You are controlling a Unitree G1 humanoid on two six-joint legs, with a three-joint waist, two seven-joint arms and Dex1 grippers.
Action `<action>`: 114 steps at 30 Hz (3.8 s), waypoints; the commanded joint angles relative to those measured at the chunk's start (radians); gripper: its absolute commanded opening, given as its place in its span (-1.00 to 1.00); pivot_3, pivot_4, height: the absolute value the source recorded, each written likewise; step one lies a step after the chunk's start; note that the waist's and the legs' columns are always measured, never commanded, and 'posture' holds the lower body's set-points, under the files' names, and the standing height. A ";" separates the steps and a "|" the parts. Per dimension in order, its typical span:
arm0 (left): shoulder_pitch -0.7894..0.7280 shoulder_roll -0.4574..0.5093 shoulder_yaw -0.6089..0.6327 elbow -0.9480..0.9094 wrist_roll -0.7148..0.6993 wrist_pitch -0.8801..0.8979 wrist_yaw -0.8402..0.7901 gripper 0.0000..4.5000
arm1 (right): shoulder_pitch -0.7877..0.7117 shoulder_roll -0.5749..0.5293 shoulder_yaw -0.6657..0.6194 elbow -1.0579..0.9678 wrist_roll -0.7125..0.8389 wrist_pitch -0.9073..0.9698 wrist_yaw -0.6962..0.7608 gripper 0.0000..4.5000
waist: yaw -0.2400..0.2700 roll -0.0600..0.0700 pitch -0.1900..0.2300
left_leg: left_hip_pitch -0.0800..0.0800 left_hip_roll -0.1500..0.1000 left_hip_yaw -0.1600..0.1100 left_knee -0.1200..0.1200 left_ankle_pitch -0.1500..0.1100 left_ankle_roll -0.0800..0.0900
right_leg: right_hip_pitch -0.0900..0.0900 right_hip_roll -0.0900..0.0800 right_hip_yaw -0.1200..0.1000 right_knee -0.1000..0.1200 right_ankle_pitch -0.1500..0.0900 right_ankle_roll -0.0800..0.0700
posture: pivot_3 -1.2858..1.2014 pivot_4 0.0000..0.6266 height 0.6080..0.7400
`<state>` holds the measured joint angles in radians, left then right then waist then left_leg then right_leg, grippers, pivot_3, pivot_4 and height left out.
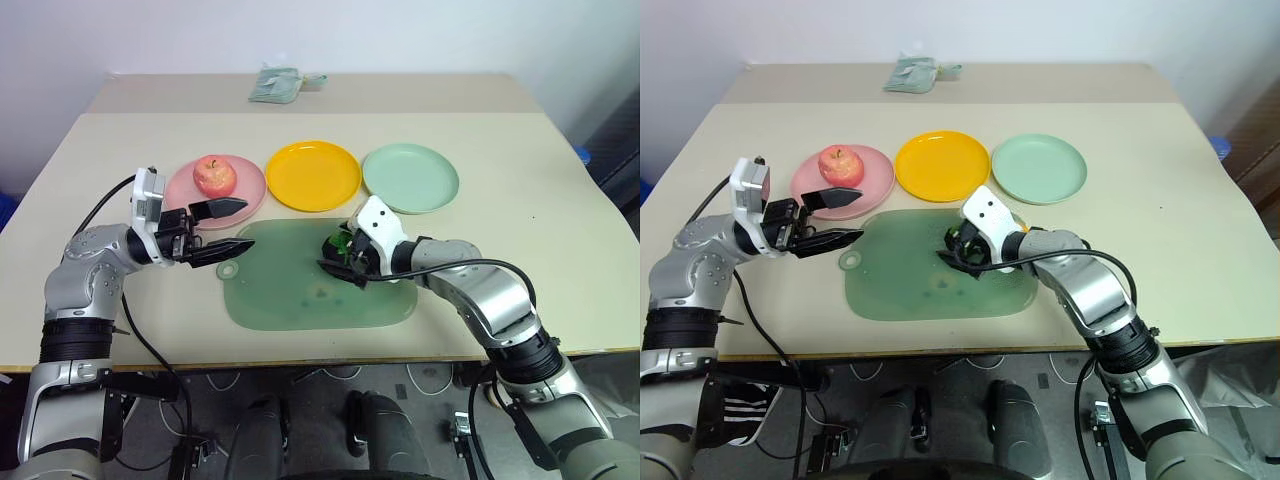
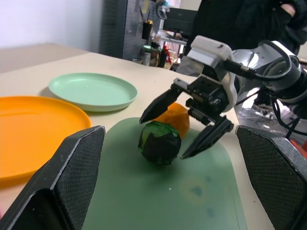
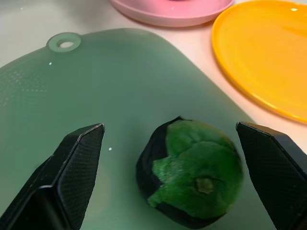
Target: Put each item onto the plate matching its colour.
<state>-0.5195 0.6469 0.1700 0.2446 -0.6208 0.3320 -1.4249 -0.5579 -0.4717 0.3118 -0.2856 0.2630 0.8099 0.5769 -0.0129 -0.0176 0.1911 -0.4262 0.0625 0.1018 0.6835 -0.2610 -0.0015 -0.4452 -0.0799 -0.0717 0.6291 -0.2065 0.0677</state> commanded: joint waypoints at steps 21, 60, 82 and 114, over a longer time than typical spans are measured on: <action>-0.003 -0.007 0.020 -0.012 -0.014 -0.029 -0.003 1.00 | -0.012 0.020 -0.032 0.005 -0.059 -0.011 0.027 0.01 | 0.000 0.000 0.000 | 0.000 0.000 0.000 0.000 0.000 0.000 | 0.000 0.000 0.000 0.000 0.000 0.000 | 0.03 -0.52 1.00; -0.076 -0.124 0.043 0.127 0.057 -0.217 0.200 1.00 | -0.368 0.123 -0.425 0.844 -0.109 -0.585 -0.242 0.98 | -0.007 0.002 0.001 | 0.000 0.000 0.001 -0.002 0.000 0.000 | -0.001 0.000 0.000 0.000 0.000 0.001 | 0.03 -0.52 1.00; -0.019 -0.020 0.002 -0.006 -0.010 0.020 0.027 1.00 | 0.181 -0.189 -0.265 0.033 0.068 -0.126 0.160 0.98 | -0.001 0.002 0.001 | 0.001 0.001 0.001 -0.001 0.000 0.000 | 0.000 0.000 0.000 -0.001 -0.002 -0.003 | 0.03 -0.52 1.00; 0.060 -0.088 0.085 -0.126 0.066 -0.110 0.425 1.00 | -0.496 0.357 -0.239 1.160 -0.156 -0.843 -0.066 0.99 | -0.009 0.002 0.001 | 0.000 0.000 0.001 -0.002 0.000 -0.001 | -0.001 0.000 0.000 0.001 0.000 0.000 | 0.03 -0.52 1.00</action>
<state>-0.4671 0.5465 0.2247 0.1688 -0.5185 0.2125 -0.9913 -1.0478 -0.1106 0.0929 0.9724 0.0832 -0.0008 0.4620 -0.0223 -0.0153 0.1925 -0.4261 0.0631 0.1032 0.6816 -0.2605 -0.0024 -0.4463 -0.0797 -0.0714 0.6301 -0.2060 0.0679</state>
